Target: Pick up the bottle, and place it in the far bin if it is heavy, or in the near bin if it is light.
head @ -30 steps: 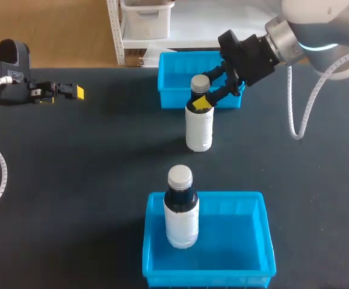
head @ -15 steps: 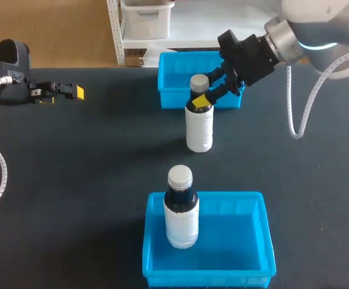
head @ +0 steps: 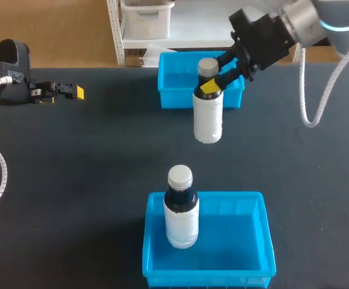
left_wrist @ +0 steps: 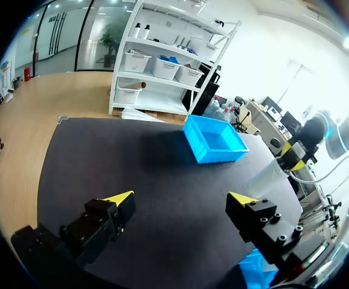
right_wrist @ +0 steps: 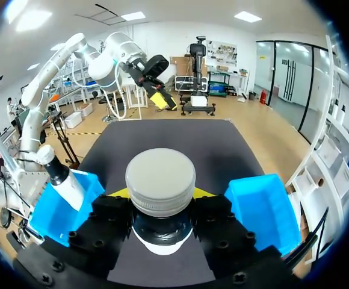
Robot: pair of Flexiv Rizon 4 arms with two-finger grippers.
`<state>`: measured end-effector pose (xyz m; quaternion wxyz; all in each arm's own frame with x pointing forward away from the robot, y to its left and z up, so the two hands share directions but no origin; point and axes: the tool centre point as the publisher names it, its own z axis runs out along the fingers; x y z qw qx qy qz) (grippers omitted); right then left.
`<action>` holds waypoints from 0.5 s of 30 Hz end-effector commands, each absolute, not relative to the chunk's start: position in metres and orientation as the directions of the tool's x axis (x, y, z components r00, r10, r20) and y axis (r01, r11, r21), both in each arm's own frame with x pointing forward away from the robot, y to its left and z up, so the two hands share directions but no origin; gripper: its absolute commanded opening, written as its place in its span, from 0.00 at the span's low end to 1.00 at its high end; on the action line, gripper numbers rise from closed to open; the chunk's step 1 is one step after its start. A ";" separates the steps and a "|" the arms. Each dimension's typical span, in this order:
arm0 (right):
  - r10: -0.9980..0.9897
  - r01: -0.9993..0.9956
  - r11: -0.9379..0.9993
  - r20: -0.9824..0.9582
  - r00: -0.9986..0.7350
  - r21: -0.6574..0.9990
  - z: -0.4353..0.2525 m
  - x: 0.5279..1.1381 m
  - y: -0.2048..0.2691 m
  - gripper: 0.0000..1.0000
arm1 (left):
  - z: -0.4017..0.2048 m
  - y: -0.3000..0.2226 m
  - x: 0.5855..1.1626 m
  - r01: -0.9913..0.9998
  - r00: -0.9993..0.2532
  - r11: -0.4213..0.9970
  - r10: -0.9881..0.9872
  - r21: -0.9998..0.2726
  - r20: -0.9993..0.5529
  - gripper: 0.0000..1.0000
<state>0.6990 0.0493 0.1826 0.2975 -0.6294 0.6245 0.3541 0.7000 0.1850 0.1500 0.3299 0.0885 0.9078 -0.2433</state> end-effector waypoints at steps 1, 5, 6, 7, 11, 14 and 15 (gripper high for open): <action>-0.573 -0.999 0.046 -0.819 -0.038 0.014 0.210 0.648 0.030 0.00 | 0.150 0.185 0.700 0.321 -0.767 0.866 0.000 -0.383 -0.642 1.00; -0.556 -0.997 0.071 -0.829 -0.052 0.015 0.226 0.621 0.022 0.00 | 0.150 0.185 0.700 0.321 -0.767 0.866 0.000 -0.383 -0.642 1.00; -0.556 -0.997 0.078 -0.829 -0.058 0.017 0.229 0.614 0.022 0.00 | 0.150 0.185 0.700 0.321 -0.767 0.866 0.000 -0.383 -0.642 1.00; -0.556 -0.996 0.084 -0.829 -0.062 0.018 0.232 0.607 0.021 0.00 | 0.150 0.185 0.700 0.321 -0.767 0.866 0.000 -0.383 -0.642 1.00; -0.547 -0.995 0.097 -0.834 -0.071 0.021 0.242 0.576 0.019 0.00 | 0.150 0.185 0.700 0.321 -0.767 0.866 0.000 -0.383 -0.642 1.00; -0.539 -0.995 0.102 -0.839 -0.074 0.023 0.246 0.554 0.021 0.00 | 0.150 0.185 0.700 0.321 -0.767 0.866 0.000 -0.383 -0.642 1.00; -0.536 -0.994 0.103 -0.841 -0.074 0.022 0.247 0.548 0.022 0.00 | 0.150 0.185 0.700 0.321 -0.767 0.866 0.000 -0.383 -0.642 1.00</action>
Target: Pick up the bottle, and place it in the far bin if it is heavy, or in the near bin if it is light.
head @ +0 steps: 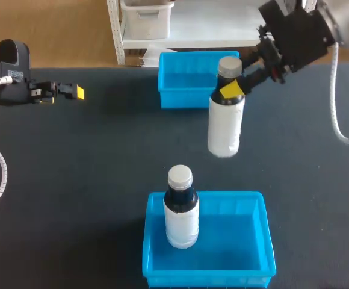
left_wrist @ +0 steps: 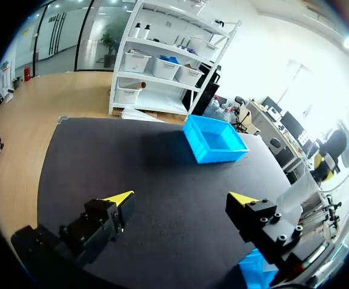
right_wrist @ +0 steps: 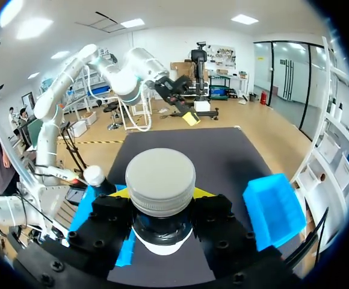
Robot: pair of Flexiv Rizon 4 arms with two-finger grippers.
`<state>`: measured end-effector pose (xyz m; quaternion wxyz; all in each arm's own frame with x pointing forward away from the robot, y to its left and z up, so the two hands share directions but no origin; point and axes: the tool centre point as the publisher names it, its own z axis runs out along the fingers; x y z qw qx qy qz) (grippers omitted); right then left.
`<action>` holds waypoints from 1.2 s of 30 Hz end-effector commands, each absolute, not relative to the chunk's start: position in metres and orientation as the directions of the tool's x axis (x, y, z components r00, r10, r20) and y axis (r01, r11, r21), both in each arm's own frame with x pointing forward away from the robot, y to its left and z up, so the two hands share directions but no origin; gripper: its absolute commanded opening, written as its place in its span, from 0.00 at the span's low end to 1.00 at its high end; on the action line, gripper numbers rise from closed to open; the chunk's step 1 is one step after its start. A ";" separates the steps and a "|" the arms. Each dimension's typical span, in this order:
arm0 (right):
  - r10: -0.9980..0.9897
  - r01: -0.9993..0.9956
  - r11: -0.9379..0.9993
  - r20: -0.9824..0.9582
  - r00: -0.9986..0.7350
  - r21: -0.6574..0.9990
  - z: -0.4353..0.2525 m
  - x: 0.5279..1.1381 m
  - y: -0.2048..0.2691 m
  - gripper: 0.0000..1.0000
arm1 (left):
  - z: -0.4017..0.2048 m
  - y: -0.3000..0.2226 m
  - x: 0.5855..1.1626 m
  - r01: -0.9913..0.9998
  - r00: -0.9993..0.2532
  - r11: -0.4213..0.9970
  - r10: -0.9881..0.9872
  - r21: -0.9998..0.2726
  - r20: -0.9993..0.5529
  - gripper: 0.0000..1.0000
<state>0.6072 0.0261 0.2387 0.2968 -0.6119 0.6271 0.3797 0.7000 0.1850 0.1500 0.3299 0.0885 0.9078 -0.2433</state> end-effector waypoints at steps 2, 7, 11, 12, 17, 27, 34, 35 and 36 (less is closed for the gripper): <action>-0.532 -0.994 0.104 -0.843 -0.074 0.022 0.248 0.535 0.025 0.00 | 0.150 0.185 0.700 0.321 -0.767 0.866 0.000 -0.383 -0.642 1.00; -0.535 -0.994 0.108 -0.842 -0.068 0.011 0.245 0.508 0.031 0.00 | 0.150 0.185 0.700 0.321 -0.767 0.866 0.000 -0.383 -0.642 1.00; -0.538 -0.993 0.117 -0.839 -0.077 0.016 0.242 0.489 0.031 0.00 | 0.150 0.185 0.700 0.321 -0.767 0.866 0.000 -0.383 -0.642 1.00; -0.540 -0.993 0.118 -0.838 -0.079 0.018 0.241 0.486 0.030 0.00 | 0.150 0.185 0.700 0.321 -0.767 0.866 0.000 -0.383 -0.642 1.00; -0.545 -0.992 0.125 -0.834 -0.090 0.025 0.233 0.471 0.029 0.00 | 0.150 0.185 0.700 0.321 -0.767 0.866 0.000 -0.383 -0.642 1.00; -0.539 -0.989 0.141 -0.834 -0.122 0.054 0.195 0.466 0.026 0.00 | 0.150 0.185 0.700 0.321 -0.767 0.866 0.000 -0.383 -0.642 1.00; -0.527 -0.991 0.122 -0.841 -0.119 0.063 0.181 0.465 0.027 0.00 | 0.150 0.185 0.700 0.321 -0.767 0.866 0.000 -0.383 -0.642 1.00; -0.525 -0.991 0.118 -0.843 -0.118 0.066 0.180 0.464 0.027 0.00 | 0.150 0.185 0.700 0.321 -0.767 0.866 0.000 -0.383 -0.642 1.00; -0.523 -0.991 0.116 -0.844 -0.119 0.068 0.178 0.463 0.027 0.00 | 0.150 0.185 0.700 0.321 -0.767 0.866 0.000 -0.383 -0.642 1.00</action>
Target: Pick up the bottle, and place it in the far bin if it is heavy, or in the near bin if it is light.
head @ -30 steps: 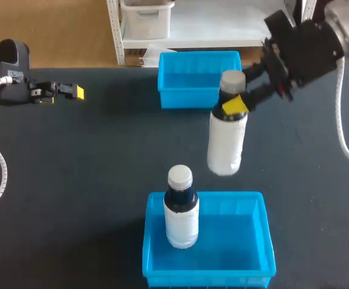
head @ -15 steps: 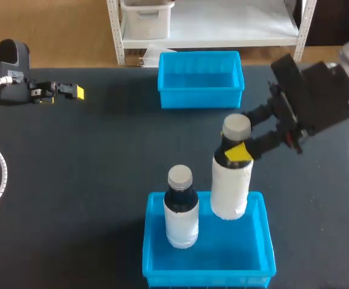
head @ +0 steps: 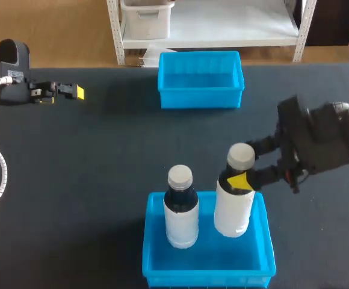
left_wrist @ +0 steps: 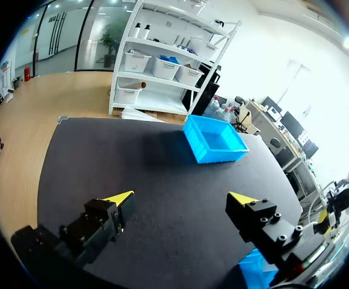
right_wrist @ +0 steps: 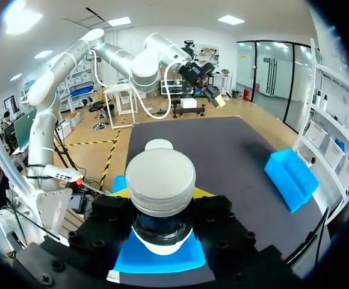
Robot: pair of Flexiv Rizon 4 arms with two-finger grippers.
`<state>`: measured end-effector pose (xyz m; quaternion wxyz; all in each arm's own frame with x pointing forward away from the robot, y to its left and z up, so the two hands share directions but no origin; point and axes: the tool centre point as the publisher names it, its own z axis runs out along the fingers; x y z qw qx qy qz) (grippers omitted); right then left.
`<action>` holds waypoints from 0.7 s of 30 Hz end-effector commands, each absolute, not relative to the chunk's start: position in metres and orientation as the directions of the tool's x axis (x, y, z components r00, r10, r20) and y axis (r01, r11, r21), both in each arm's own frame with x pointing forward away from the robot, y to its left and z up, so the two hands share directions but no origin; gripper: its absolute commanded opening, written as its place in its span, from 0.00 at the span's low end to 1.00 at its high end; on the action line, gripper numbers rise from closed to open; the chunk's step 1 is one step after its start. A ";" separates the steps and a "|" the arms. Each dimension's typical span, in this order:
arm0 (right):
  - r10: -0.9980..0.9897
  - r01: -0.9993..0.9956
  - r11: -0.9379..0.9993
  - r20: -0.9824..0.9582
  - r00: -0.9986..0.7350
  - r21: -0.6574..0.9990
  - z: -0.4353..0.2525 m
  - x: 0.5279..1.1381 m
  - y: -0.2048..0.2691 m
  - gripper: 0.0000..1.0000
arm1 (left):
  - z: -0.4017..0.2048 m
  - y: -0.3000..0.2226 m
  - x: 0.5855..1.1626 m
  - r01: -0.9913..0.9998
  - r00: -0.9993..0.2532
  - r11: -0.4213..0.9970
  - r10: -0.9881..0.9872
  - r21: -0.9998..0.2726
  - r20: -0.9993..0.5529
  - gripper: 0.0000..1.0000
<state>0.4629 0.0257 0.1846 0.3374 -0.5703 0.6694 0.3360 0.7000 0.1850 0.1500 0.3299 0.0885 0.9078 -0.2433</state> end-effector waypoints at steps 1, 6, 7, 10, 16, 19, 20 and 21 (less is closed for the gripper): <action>-0.523 -0.991 0.116 -0.844 -0.119 0.068 0.176 0.462 0.028 0.00 | 0.150 0.185 0.700 0.321 -0.767 0.866 0.000 -0.383 -0.642 1.00; -0.523 -0.991 0.113 -0.843 -0.126 0.077 0.168 0.458 0.027 0.00 | 0.150 0.185 0.700 0.321 -0.767 0.866 0.000 -0.383 -0.642 1.00; -0.522 -0.990 0.114 -0.843 -0.128 0.080 0.166 0.458 0.027 0.00 | 0.150 0.185 0.700 0.321 -0.767 0.866 0.000 -0.383 -0.642 1.00; -0.522 -0.990 0.117 -0.843 -0.130 0.080 0.162 0.459 0.026 0.00 | 0.150 0.185 0.700 0.321 -0.767 0.866 0.000 -0.383 -0.642 1.00; -0.521 -0.991 0.108 -0.845 -0.120 0.074 0.155 0.460 0.026 0.00 | 0.150 0.185 0.700 0.321 -0.767 0.866 0.000 -0.383 -0.642 1.00; -0.523 -0.992 0.101 -0.845 -0.114 0.072 0.153 0.459 0.026 0.00 | 0.150 0.185 0.700 0.321 -0.767 0.866 0.000 -0.383 -0.642 1.00; -0.523 -0.993 0.098 -0.845 -0.111 0.070 0.152 0.458 0.026 0.00 | 0.150 0.185 0.700 0.321 -0.767 0.866 0.000 -0.383 -0.642 1.00; -0.523 -0.993 0.097 -0.845 -0.109 0.068 0.151 0.458 0.027 0.00 | 0.150 0.185 0.700 0.321 -0.767 0.866 0.000 -0.383 -0.642 1.00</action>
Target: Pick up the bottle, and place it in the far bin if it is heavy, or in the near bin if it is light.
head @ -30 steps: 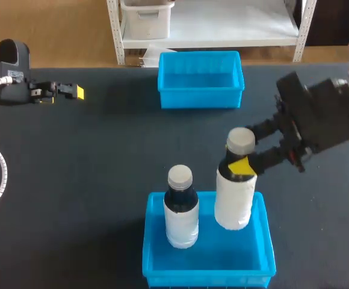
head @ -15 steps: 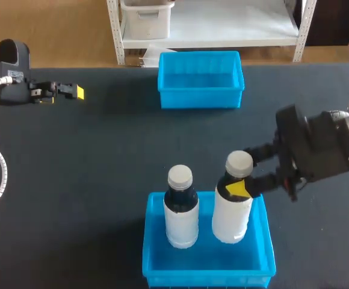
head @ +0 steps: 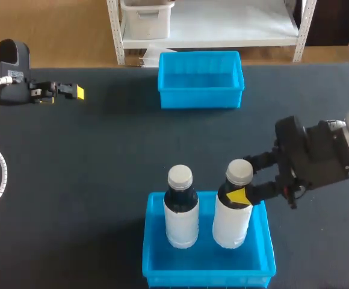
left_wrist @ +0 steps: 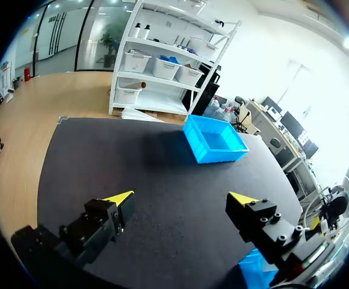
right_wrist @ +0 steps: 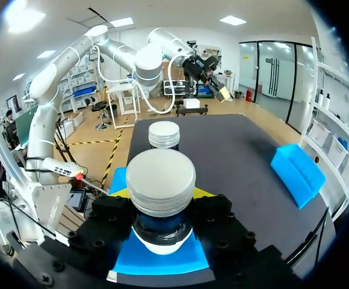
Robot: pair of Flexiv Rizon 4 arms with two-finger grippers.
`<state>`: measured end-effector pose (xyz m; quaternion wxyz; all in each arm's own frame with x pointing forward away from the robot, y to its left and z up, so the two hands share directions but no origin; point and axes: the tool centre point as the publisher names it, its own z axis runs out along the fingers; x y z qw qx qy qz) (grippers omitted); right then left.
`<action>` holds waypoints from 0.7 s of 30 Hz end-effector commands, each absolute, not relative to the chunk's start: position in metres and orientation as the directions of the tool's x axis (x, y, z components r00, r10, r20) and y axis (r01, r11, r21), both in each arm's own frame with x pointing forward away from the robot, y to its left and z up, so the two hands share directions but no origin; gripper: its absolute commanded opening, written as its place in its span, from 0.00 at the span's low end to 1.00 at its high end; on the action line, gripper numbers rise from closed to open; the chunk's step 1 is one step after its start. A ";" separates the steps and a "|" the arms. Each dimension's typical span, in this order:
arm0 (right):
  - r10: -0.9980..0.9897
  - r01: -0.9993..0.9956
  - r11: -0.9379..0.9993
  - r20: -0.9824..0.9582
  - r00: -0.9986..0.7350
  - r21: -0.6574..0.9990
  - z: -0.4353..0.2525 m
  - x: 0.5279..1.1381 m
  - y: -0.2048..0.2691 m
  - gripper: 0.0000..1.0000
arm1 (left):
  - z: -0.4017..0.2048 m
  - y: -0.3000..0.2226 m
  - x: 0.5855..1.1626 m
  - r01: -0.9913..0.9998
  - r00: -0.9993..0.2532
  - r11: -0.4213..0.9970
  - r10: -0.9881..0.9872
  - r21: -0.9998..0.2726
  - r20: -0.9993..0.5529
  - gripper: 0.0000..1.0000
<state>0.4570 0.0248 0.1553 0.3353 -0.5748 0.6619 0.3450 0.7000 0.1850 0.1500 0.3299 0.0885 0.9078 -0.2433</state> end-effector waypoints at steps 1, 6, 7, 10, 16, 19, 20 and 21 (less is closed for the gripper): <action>-0.523 -0.993 0.096 -0.845 -0.107 0.067 0.151 0.457 0.027 0.00 | 0.150 0.185 0.700 0.321 -0.767 0.866 0.000 -0.383 -0.642 1.00; -0.533 -0.995 0.087 -0.841 -0.090 0.051 0.146 0.457 0.027 0.00 | 0.150 0.185 0.700 0.321 -0.767 0.866 0.000 -0.383 -0.642 1.00; -0.533 -0.995 0.087 -0.841 -0.088 0.049 0.146 0.458 0.027 0.00 | 0.150 0.185 0.700 0.321 -0.767 0.866 0.000 -0.383 -0.642 1.00; -0.534 -0.995 0.087 -0.841 -0.084 0.044 0.144 0.459 0.026 0.00 | 0.150 0.185 0.700 0.321 -0.767 0.866 0.000 -0.383 -0.642 1.00; -0.535 -0.995 0.085 -0.841 -0.081 0.041 0.143 0.461 0.025 0.00 | 0.150 0.185 0.700 0.321 -0.767 0.866 0.000 -0.383 -0.642 1.00; -0.535 -0.995 0.085 -0.840 -0.085 0.046 0.142 0.461 0.025 0.07 | 0.150 0.185 0.700 0.321 -0.767 0.866 0.000 -0.383 -0.642 1.00; -0.536 -0.995 0.086 -0.840 -0.088 0.049 0.142 0.461 0.026 0.14 | 0.150 0.185 0.700 0.321 -0.767 0.866 0.000 -0.383 -0.642 1.00; -0.537 -0.995 0.087 -0.838 -0.091 0.052 0.142 0.461 0.026 0.33 | 0.150 0.185 0.700 0.321 -0.767 0.866 0.000 -0.383 -0.642 1.00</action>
